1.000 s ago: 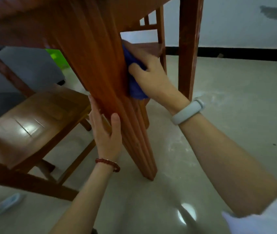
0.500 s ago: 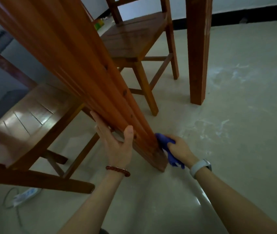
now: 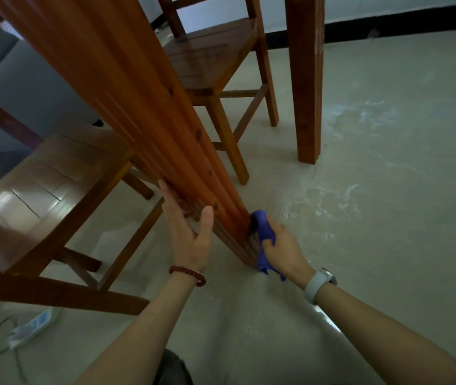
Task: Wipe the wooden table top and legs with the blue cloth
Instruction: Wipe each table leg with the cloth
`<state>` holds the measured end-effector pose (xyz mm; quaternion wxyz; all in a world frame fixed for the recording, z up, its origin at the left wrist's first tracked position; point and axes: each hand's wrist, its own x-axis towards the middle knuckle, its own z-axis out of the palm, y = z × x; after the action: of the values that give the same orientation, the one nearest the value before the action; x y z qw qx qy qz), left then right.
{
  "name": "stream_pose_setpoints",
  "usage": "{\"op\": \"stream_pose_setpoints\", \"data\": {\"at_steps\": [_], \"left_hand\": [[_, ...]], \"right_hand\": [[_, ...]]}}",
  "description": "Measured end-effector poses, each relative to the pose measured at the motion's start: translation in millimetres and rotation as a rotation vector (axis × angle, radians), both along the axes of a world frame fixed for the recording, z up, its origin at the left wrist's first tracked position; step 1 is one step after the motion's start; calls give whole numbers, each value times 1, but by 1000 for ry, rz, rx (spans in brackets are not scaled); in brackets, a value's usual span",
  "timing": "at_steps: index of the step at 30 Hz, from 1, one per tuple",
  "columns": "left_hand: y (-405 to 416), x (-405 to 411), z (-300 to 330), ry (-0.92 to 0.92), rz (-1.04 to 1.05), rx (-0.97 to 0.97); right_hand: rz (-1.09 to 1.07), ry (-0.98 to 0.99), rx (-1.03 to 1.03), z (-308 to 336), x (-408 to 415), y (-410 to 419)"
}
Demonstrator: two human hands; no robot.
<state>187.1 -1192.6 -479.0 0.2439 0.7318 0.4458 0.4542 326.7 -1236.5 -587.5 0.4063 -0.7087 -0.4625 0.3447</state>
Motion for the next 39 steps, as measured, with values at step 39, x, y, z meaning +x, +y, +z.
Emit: {"op": "stream_pose_setpoints", "data": {"at_steps": [39], "left_hand": [[-155,65,474,744,-440,-541]], "right_hand": [[-836,65,-347,557,31,-269]]}}
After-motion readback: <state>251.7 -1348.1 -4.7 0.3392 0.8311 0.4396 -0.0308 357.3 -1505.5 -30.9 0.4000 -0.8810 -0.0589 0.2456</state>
